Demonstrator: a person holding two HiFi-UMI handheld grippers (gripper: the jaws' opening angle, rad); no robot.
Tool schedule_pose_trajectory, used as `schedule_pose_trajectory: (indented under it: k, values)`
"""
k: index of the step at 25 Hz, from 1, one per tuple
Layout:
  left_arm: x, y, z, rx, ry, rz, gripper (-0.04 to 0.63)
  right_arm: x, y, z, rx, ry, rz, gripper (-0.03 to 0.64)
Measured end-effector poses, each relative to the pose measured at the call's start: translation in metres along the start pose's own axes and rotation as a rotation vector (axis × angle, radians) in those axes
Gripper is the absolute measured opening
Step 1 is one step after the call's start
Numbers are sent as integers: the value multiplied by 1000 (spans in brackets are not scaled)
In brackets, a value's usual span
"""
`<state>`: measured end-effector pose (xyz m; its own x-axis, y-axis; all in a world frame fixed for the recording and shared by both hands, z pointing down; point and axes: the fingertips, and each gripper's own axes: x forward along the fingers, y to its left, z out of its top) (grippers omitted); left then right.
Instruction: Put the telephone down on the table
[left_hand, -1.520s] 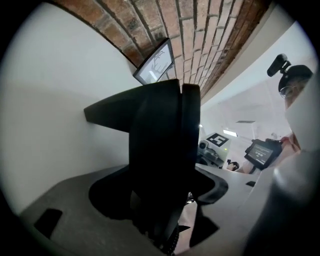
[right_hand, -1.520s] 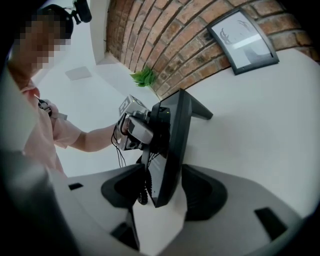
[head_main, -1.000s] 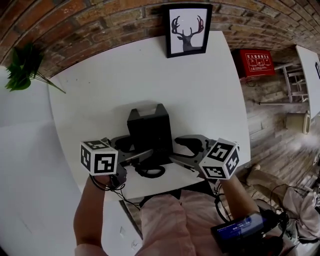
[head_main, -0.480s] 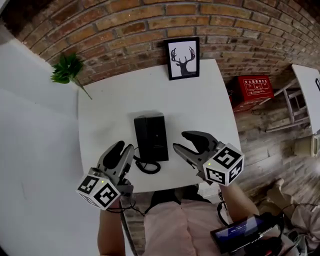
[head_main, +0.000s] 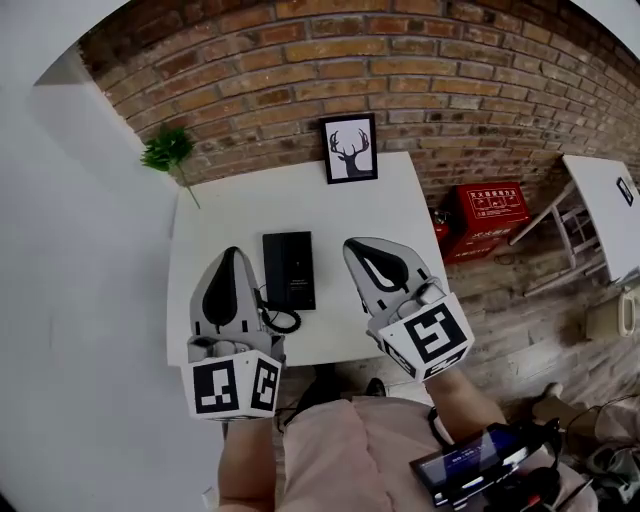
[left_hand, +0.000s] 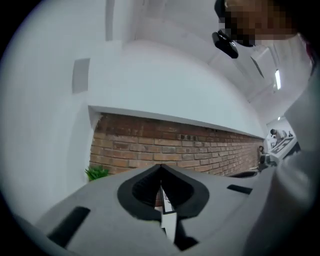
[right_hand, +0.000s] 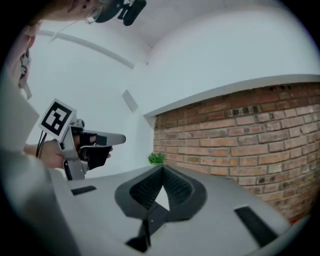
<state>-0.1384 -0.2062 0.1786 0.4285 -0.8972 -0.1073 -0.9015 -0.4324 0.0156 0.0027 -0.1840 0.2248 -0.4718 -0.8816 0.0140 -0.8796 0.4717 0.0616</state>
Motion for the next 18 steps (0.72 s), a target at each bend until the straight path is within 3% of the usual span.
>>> schedule_pose_trajectory:
  k: [3,6,18]
  values:
    - [-8,-18,10,102,-27,32,5,-16,2,9,-32,-25,-24,6]
    - [-13,-34,15,144,-34,34,3,-29,-2,12,-29,-41,-47,6]
    - [-18,-58,6,184,-5,10,3,-46,-11,14,-52,-49,-99,5]
